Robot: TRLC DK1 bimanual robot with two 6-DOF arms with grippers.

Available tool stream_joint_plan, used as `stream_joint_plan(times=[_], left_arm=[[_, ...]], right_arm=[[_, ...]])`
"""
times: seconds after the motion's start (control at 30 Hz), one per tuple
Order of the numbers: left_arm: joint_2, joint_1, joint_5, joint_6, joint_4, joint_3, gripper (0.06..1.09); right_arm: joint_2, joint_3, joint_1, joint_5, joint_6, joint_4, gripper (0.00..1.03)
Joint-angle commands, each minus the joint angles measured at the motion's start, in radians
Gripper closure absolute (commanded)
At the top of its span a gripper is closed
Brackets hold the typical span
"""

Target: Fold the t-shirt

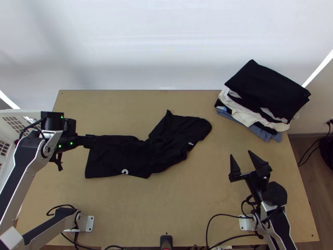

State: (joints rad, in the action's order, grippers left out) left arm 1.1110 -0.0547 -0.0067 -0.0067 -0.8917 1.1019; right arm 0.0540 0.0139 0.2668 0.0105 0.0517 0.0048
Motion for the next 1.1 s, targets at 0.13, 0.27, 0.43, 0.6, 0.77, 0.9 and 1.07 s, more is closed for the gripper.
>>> stream_joint_plan(times=[0.13, 0.27, 0.43, 0.6, 0.77, 0.9, 1.07], left_arm=[[-0.043, -0.005, 0.013, -0.062, 0.02, -0.06, 0.11], [-0.066, -0.007, 0.013, -0.073, 0.025, -0.074, 0.11], [-0.085, 0.001, 0.011, -0.108, 0.039, -0.076, 0.11], [-0.12, 0.036, 0.011, -0.124, 0.053, -0.088, 0.11], [-0.155, 0.078, 0.013, -0.121, 0.066, -0.119, 0.11], [-0.2, 0.092, 0.013, -0.104, 0.086, -0.165, 0.11], [-0.217, 0.125, 0.014, -0.096, 0.092, -0.172, 0.11]], right_arm=[[0.001, 0.089, 0.023, 0.014, -0.013, -0.157, 0.04], [0.041, 0.179, -0.005, 0.016, -0.027, -0.18, 0.04], [0.234, 0.37, 0.115, 0.016, -0.062, -0.198, 0.04], [0.484, 0.586, 0.402, 0.115, -0.112, -0.256, 0.04], [0.658, 0.712, 0.638, 0.178, -0.205, -0.355, 0.04], [0.724, 0.709, 0.77, 0.178, -0.319, -0.353, 0.05], [0.897, 0.715, 0.839, 0.178, -0.389, -0.315, 0.07]])
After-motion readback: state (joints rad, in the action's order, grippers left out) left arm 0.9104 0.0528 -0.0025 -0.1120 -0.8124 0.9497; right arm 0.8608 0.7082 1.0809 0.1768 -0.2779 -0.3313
